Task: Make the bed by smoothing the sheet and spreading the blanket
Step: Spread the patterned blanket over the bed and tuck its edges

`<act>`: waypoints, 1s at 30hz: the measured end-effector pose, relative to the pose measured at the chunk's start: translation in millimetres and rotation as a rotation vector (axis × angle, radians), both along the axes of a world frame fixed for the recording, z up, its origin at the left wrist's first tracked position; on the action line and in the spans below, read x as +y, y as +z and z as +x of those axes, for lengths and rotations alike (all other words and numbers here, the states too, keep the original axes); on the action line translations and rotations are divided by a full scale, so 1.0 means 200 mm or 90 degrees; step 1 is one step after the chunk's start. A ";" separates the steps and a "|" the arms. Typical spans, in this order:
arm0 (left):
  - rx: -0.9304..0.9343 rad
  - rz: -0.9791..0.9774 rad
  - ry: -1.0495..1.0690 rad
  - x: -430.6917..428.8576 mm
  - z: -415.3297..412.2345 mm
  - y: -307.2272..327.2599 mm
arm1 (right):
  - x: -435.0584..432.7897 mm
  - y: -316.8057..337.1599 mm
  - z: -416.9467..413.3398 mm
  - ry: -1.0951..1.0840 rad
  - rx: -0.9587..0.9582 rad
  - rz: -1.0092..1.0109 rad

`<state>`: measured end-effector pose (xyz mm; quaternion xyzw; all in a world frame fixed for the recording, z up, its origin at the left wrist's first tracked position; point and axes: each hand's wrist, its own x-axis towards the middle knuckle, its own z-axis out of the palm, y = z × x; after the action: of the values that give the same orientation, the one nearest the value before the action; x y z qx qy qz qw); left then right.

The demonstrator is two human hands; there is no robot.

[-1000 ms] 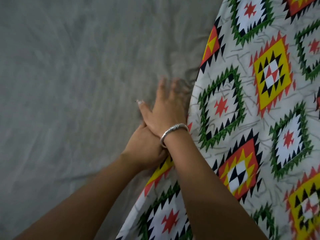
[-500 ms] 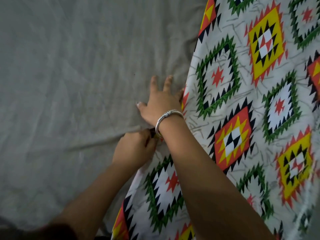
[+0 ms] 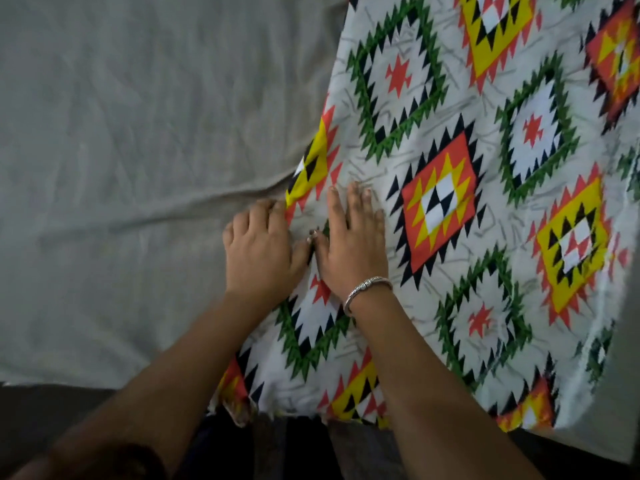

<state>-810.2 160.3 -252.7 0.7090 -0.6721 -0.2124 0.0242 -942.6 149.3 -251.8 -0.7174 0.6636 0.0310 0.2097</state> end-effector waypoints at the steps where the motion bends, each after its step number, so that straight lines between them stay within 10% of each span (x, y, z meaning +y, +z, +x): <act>1: 0.009 0.004 0.013 0.01 -0.02 0.01 | 0.03 0.02 -0.02 0.007 0.003 0.015; 17: 0.081 0.038 -0.001 0.41 0.36 -0.03 | 0.48 0.07 0.38 0.335 -0.079 -0.054; 30: -0.028 -0.131 -0.067 0.62 0.45 -0.03 | 0.49 0.14 0.53 0.367 0.112 -0.013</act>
<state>-721.1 284.1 -259.0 0.6707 -0.7271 -0.1278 0.0712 -836.6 248.1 -223.4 -0.8728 0.4487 0.1442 0.1269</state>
